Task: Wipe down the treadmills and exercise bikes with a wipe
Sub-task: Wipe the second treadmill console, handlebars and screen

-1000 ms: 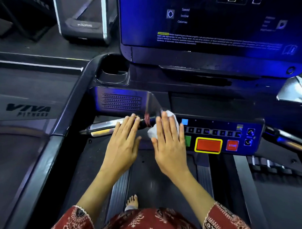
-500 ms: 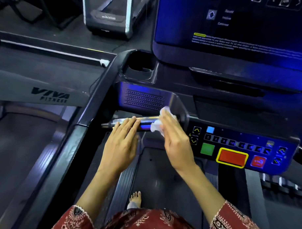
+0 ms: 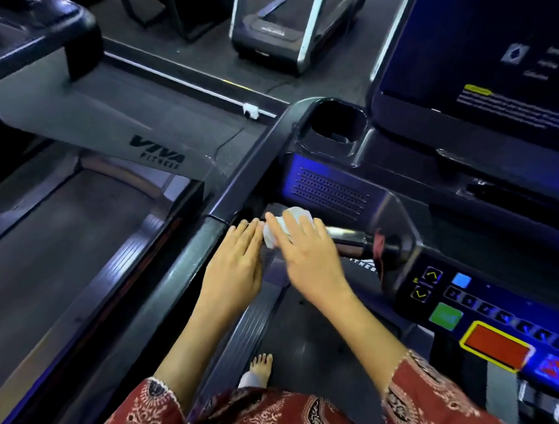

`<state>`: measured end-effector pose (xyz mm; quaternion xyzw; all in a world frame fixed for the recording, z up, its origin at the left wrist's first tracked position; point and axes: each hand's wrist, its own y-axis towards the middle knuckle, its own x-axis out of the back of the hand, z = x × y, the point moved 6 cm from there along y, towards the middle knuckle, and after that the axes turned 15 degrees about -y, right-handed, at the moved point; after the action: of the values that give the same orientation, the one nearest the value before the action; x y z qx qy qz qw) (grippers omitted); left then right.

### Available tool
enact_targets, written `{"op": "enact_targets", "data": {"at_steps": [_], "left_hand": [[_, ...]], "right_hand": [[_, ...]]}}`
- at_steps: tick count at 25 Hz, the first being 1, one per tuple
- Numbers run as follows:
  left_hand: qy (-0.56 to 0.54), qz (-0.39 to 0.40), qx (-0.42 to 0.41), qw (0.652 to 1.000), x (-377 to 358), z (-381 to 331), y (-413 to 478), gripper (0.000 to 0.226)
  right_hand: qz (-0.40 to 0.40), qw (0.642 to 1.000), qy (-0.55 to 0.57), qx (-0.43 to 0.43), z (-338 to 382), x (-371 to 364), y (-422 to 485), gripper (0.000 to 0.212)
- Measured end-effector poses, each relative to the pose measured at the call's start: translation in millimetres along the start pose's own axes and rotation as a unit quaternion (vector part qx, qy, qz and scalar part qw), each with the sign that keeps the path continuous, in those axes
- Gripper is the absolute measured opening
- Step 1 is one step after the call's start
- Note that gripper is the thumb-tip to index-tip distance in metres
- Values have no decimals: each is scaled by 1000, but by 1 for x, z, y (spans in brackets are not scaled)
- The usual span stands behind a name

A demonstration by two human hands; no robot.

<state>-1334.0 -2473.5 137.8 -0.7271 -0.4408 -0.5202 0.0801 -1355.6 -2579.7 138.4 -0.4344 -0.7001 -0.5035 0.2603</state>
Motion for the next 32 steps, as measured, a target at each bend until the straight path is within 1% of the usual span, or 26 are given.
{"op": "enact_targets", "data": {"at_steps": [1, 2, 4, 5, 6, 8, 10, 11, 12, 13, 15, 16, 17, 18, 19, 20, 21, 22, 23, 25, 26, 27, 28, 30, 31, 32], "left_hand": [[2, 0, 3, 1000, -1, 0, 0, 50], [5, 1, 7, 1000, -3, 1, -1, 50], [6, 5, 11, 1000, -5, 2, -3, 49], [8, 6, 12, 1000, -5, 2, -3, 49], [11, 9, 11, 1000, -4, 1, -4, 49], [14, 11, 10, 1000, -1, 0, -7, 47], [15, -8, 27, 1000, 10, 2, -16, 45], [16, -23, 43, 999, 18, 5, -22, 44], [18, -38, 65, 997, 27, 7, -29, 44], [21, -53, 92, 994, 35, 10, -38, 45], [31, -74, 142, 987, 50, 14, -55, 48], [34, -80, 160, 983, 54, 15, -63, 48], [34, -88, 176, 980, 58, 17, -71, 48], [32, -97, 191, 976, 62, 18, -81, 48], [30, -107, 204, 973, 67, 20, -90, 48], [29, -114, 214, 970, 70, 21, -99, 48], [33, -115, 221, 968, 73, 21, -105, 50], [42, -114, 229, 966, 74, 22, -110, 51], [48, -113, 236, 964, 74, 22, -113, 51], [47, -116, 247, 961, 74, 23, -114, 51], [44, -117, 249, 960, 74, 24, -113, 51], [42, -116, 249, 961, 73, 24, -113, 51], [37, -115, 248, 961, 73, 24, -112, 51], [23, -108, 247, 963, 73, 24, -112, 51], [23, -103, 248, 963, 74, 25, -111, 52], [31, -96, 249, 963, 74, 26, -109, 53]], "right_hand": [[5, 1000, -9, -1, -14, 0, -11, 48], [22, 999, -29, -23, -32, 2, -23, 45], [58, 990, -72, -110, -61, 11, -40, 42], [76, 982, -86, -148, -63, 13, -36, 42], [95, 978, -87, -165, -57, 11, -24, 42], [116, 983, -53, -129, -25, 1, 5, 41], [74, 995, 18, -61, 9, -4, 18, 32], [47, 995, 80, -47, 13, -3, 18, 26], [23, 986, 158, -54, 8, -1, 15, 20], [7, 968, 236, -78, -1, 3, 13, 16], [-15, 914, 371, -165, -12, 14, 14, 18], [-33, 894, 411, -175, -4, 21, 19, 21], [-39, 888, 438, -133, 15, 29, 25, 25], [-24, 891, 449, -56, 44, 36, 27, 31], [2, 901, 433, 38, 78, 42, 22, 37], [9, 914, 389, 118, 101, 41, 12, 43], [6, 925, 343, 163, 107, 34, 10, 46], [4, 934, 311, 173, 103, 22, 15, 50], [19, 944, 291, 153, 94, 10, 24, 53], [53, 957, 279, 63, 69, -3, 47, 58], [54, 956, 284, 45, 69, 0, 53, 55], [46, 950, 300, 66, 77, 9, 54, 50], [37, 939, 323, 116, 94, 21, 48, 45], [28, 911, 342, 230, 120, 39, 28, 42], [24, 909, 323, 264, 117, 35, 33, 41], [13, 920, 290, 263, 108, 23, 47, 38]]}}
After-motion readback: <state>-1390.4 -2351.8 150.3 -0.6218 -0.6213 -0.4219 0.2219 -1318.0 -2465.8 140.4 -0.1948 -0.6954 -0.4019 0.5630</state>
